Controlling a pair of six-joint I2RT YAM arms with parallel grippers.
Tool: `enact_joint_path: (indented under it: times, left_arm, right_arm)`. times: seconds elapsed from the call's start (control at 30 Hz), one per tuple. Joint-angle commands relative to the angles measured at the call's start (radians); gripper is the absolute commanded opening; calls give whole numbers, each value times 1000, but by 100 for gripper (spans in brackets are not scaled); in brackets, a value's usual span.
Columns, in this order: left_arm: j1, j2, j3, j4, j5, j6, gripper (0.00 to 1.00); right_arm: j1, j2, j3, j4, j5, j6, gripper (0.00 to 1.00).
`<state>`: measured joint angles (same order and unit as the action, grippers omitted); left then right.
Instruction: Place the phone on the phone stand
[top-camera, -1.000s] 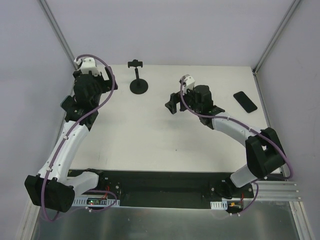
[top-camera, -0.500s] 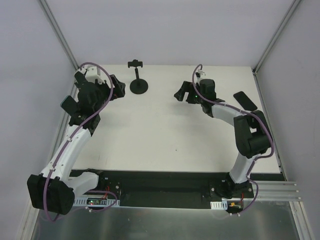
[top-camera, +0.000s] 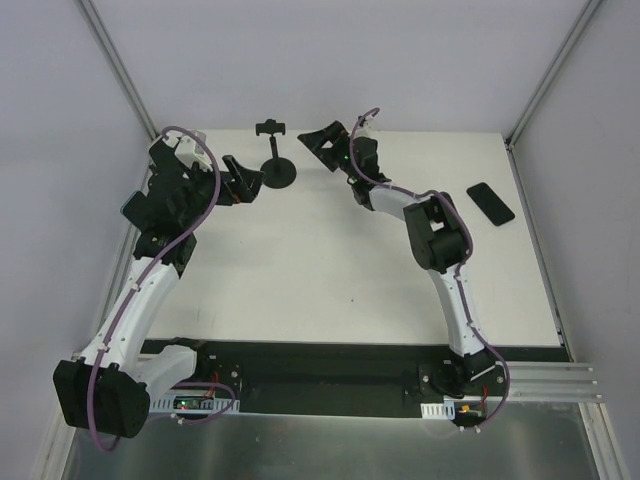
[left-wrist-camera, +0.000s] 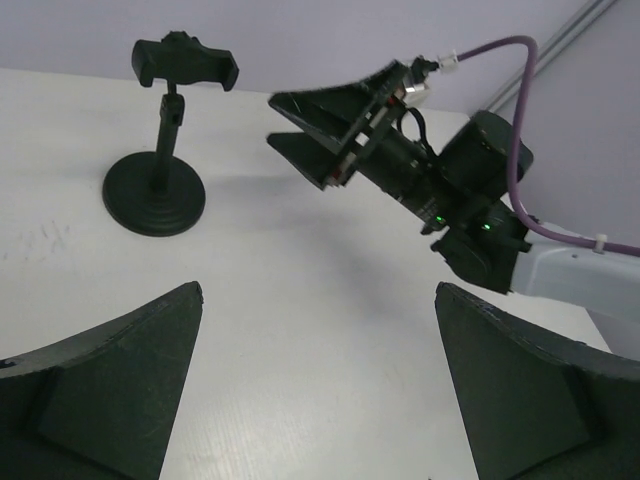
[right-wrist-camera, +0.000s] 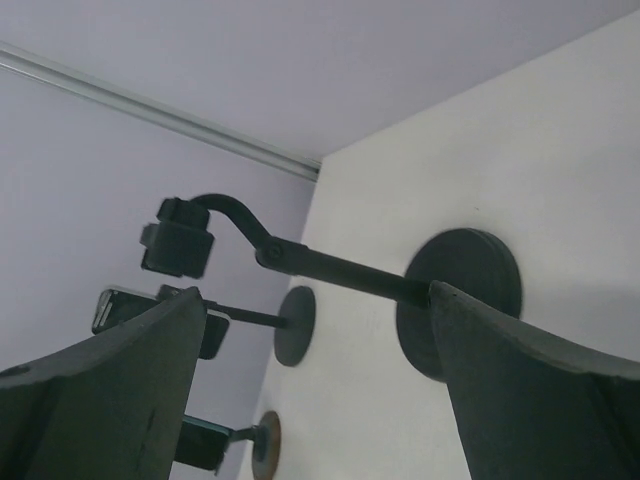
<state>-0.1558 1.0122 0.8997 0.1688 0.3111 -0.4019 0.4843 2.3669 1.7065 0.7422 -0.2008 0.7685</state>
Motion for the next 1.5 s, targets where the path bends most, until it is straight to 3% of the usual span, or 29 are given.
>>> enact_joint_path:
  times: [0.0,0.33,0.57,0.7,1.07,1.23,1.33,1.47]
  left_arm:
    - [12,22,11,46,95,-51,98]
    - [113,112,28,70,215,-179,95]
    - [131,147,24,94,252,-215,92]
    - [131,163,27,94,261,-213,92]
    - [131,172,30,87,263,-210,91]
    - [131,167,33,80,266,-196,82]
    - [131,172,31,78,260,-190,82]
    - [131,178,33,72,256,-187,82]
  right_arm:
    - [36,101,237,149,35,137,95]
    - [68,213,404,115,103,196,99]
    - [86,284,493,94,104,272,90]
    - [92,292,521,68,92,270,78]
    - [112,288,525,62,95,284,70]
    - [116,295,556,22,97,291,57]
    - [114,299,561,31,100,311,51]
    - [114,287,559,31,86,322,32]
